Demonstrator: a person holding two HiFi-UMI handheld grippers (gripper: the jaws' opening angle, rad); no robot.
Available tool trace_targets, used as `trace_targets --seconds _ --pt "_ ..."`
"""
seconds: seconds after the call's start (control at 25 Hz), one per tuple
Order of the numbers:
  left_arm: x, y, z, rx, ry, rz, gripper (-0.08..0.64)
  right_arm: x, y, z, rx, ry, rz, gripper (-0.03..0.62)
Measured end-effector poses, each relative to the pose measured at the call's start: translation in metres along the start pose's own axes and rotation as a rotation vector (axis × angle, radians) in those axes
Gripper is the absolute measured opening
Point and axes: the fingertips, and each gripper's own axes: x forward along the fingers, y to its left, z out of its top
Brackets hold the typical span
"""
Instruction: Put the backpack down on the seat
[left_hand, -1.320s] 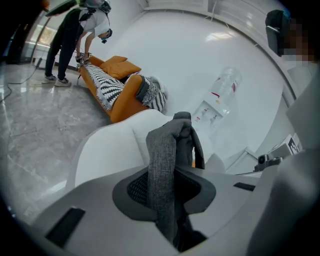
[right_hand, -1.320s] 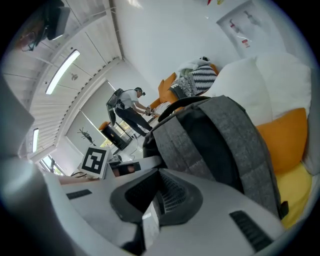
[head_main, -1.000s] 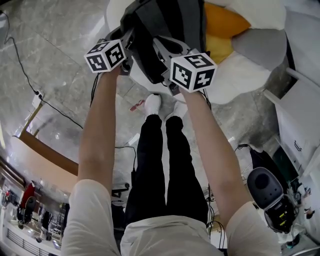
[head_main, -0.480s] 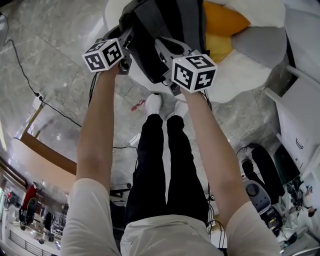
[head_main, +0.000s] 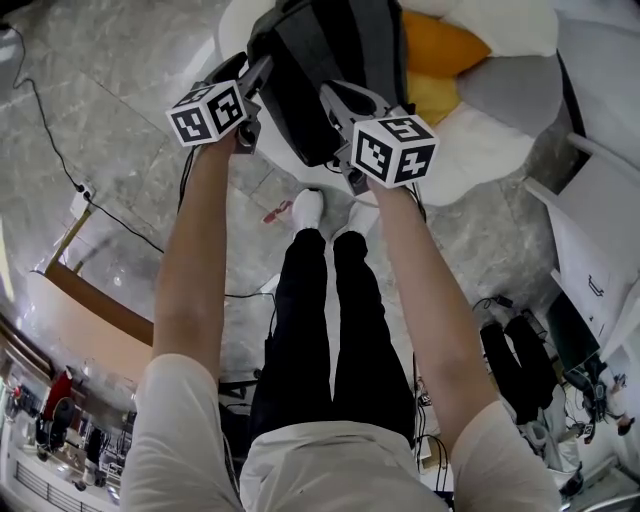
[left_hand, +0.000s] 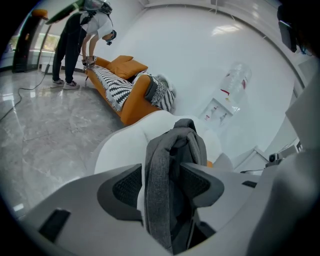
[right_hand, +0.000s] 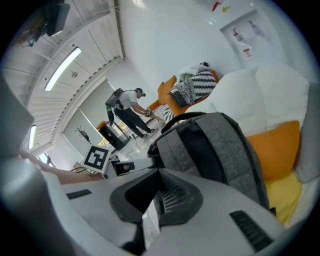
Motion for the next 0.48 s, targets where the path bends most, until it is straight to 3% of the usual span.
trace_targets --seconds 0.48 --pt "-0.057 -0.034 0.017 0.030 0.015 0.019 0.236 -0.056 0.025 0.017 -0.036 -0.031 -0.038 0.025"
